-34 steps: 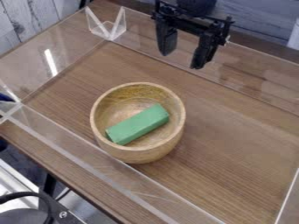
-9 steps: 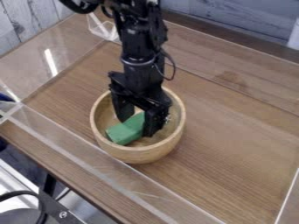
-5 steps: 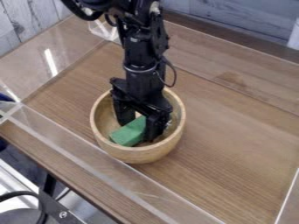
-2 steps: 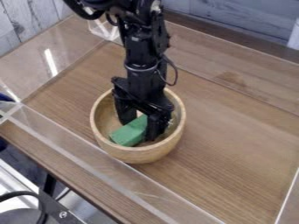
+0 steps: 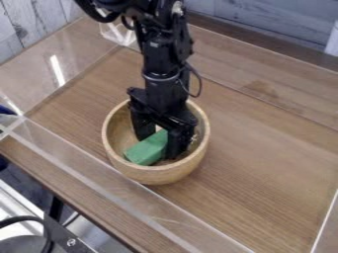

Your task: Remove the green block from inside the brown bowl and put it on the table

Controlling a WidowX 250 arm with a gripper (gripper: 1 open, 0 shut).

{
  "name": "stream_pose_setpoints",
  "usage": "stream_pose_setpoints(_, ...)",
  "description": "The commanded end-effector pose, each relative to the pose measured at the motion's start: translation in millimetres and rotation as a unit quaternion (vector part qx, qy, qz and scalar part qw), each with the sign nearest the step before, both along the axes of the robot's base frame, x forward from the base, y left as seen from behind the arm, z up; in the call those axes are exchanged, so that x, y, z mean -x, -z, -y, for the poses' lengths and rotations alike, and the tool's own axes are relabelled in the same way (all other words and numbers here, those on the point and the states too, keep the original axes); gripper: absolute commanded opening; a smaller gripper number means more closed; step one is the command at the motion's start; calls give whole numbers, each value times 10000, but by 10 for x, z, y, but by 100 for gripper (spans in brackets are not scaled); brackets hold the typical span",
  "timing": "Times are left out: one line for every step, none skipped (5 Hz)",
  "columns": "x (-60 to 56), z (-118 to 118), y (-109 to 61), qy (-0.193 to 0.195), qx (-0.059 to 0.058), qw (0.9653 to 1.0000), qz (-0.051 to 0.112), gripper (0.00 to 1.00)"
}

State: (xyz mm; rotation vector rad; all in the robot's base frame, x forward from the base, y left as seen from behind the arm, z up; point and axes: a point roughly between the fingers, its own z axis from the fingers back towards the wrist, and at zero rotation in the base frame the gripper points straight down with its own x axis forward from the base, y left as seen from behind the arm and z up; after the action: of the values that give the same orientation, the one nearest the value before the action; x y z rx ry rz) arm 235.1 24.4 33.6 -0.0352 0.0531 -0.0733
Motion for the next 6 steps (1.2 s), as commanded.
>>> stream_pose_setpoints(-136, -29, -93, 0, -27, 9997, 259, 100)
stream_pose_setpoints(-148, -34, -91, -4, -20, 9997, 262, 100)
stream_pose_setpoints(-158, -44, -76, -7, -17, 9997, 249, 100)
stream_pose_setpoints(-169, -53, -80, -13, -7, 9997, 257, 100)
stream_pose_setpoints(-175, -67, -63, -22, -4, 9997, 241, 100)
stream_pose_setpoints(-182, -78, -53, -31, 1, 9997, 232, 100)
